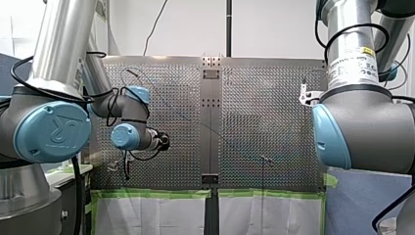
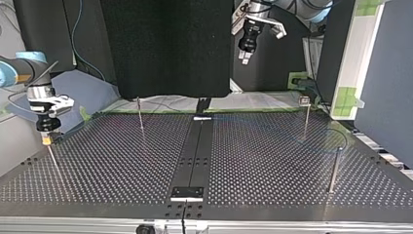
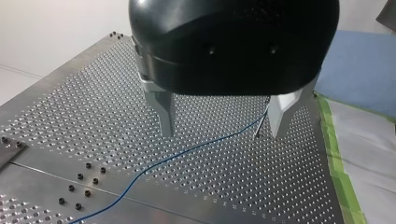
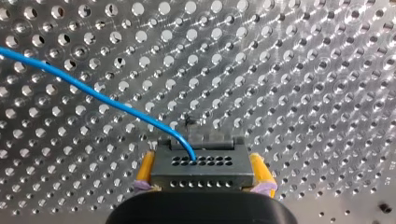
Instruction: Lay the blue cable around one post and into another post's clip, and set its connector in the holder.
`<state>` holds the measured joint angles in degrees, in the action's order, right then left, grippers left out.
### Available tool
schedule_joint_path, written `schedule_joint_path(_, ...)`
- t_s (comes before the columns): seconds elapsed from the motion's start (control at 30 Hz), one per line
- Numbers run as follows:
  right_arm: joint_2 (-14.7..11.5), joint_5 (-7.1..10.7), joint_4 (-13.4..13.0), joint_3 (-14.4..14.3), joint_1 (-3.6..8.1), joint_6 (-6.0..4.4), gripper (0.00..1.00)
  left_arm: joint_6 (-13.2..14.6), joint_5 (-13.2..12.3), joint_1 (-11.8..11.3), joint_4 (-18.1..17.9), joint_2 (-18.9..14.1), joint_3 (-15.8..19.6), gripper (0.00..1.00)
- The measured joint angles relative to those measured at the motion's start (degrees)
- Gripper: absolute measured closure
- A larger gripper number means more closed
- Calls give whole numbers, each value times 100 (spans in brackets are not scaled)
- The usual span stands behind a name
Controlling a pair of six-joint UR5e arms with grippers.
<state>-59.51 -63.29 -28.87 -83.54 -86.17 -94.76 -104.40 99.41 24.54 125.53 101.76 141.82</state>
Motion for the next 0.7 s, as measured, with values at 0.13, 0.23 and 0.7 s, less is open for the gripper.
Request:
schedule_joint_path(0.13,2,7,33,26,-21,-1,98,-1,0,1,5,0,-3,1)
schedule_joint_path(0.23,2,9,73,44,-21,-6,98,-1,0,1,8,-1,-2,1)
schedule_joint_path(0.7,3,7,83,17,61,36,98,-1,2,1,14,-1,0,1)
